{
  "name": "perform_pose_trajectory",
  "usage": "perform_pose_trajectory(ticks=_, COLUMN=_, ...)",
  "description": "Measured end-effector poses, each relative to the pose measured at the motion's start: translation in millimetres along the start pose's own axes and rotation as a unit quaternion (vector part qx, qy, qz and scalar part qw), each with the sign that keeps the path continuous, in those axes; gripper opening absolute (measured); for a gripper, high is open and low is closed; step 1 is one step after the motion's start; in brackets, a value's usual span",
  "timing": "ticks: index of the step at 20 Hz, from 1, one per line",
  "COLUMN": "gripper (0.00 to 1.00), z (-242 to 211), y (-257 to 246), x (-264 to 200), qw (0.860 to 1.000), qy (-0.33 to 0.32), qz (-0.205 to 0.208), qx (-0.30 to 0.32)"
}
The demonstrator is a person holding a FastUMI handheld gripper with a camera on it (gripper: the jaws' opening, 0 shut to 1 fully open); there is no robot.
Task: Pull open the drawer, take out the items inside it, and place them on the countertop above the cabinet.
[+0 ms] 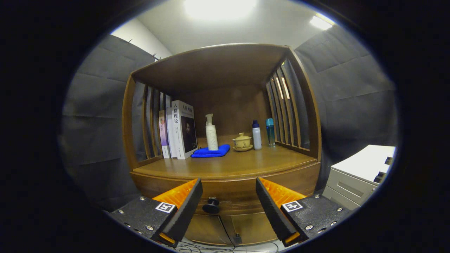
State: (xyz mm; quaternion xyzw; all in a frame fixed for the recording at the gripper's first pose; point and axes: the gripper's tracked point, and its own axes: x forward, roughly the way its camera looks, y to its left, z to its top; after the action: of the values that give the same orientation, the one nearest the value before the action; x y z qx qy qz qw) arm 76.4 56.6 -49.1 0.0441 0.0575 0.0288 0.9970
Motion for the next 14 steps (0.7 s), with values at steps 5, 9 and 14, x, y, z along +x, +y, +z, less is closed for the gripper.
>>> perform_pose_trajectory(ticks=5, gripper=0.95, z=-32, y=6, x=41, qw=0.999, qy=0.03, qz=0.01, qx=0.0)
perform_pose_trajectory(ticks=9, gripper=0.95, z=-56, y=10, x=66, qw=0.999, qy=0.05, qz=0.019, qx=0.0)
perform_pose_trajectory(ticks=14, gripper=0.95, z=-78, y=13, x=85, qw=0.997, qy=0.078, qz=0.028, qx=-0.002)
